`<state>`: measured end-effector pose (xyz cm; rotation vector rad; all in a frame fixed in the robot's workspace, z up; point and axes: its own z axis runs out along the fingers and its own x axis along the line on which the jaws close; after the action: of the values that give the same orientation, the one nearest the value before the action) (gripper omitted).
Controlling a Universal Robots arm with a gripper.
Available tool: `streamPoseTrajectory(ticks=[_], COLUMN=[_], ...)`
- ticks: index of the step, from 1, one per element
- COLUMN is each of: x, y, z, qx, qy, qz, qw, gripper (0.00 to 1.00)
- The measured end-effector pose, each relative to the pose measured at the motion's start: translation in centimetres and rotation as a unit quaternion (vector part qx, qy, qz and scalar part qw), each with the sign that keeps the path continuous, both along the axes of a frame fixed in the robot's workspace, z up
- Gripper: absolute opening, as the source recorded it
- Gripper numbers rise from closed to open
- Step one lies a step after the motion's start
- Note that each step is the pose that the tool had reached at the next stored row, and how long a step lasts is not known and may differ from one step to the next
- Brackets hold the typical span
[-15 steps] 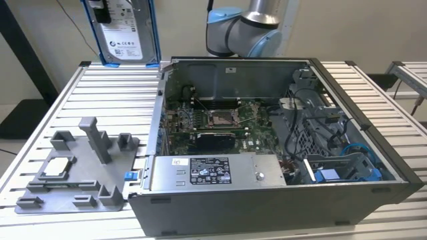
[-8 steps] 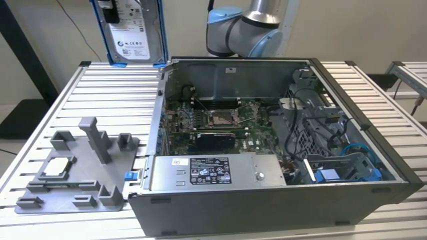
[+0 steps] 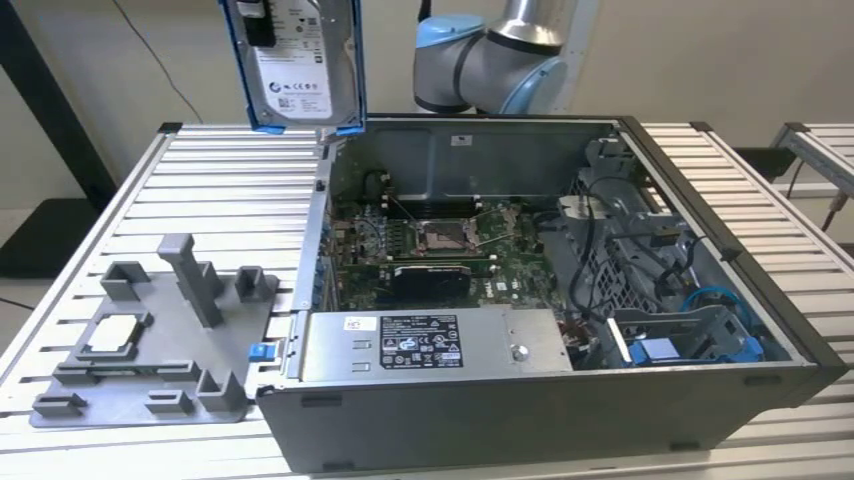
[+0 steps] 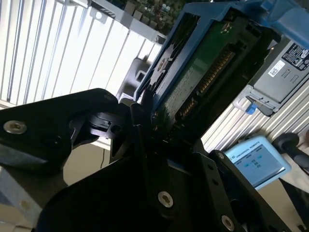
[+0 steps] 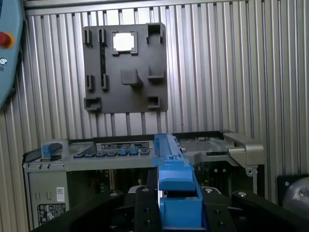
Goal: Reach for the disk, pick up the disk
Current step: 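Pick up the disk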
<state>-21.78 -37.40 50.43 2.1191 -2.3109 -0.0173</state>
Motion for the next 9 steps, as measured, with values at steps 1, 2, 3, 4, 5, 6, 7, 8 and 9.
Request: streamPoseTrajectory(ticks=[1, 2, 3, 4, 5, 6, 7, 8, 9], x=[0.3, 0.7, 1.0, 1.4, 1.7, 2.1, 2.5, 2.8, 3.2], y=[0.0, 0.0, 0.0, 0.0, 0.0, 0.0, 0.0, 0.0, 0.0], z=[-0.01, -0.01, 0.0, -0.01, 0.0, -0.01, 0.0, 0.0, 0.0], qx=[0.0001, 0.0, 0.0, 0.0, 0.0, 0.0, 0.0, 0.0, 0.0], qy=[-0.0001, -0.0001, 0.0, 0.0, 0.0, -0.0001, 0.0, 0.0, 0.0], qz=[0.0, 0.0, 0.0, 0.0, 0.0, 0.0, 0.0, 0.0, 0.0], qw=[1.0, 1.0, 1.0, 1.0, 1.0, 1.0, 1.0, 1.0, 1.0], gripper=[0.0, 0.0, 0.0, 0.0, 0.0, 0.0, 0.0, 0.0, 0.0])
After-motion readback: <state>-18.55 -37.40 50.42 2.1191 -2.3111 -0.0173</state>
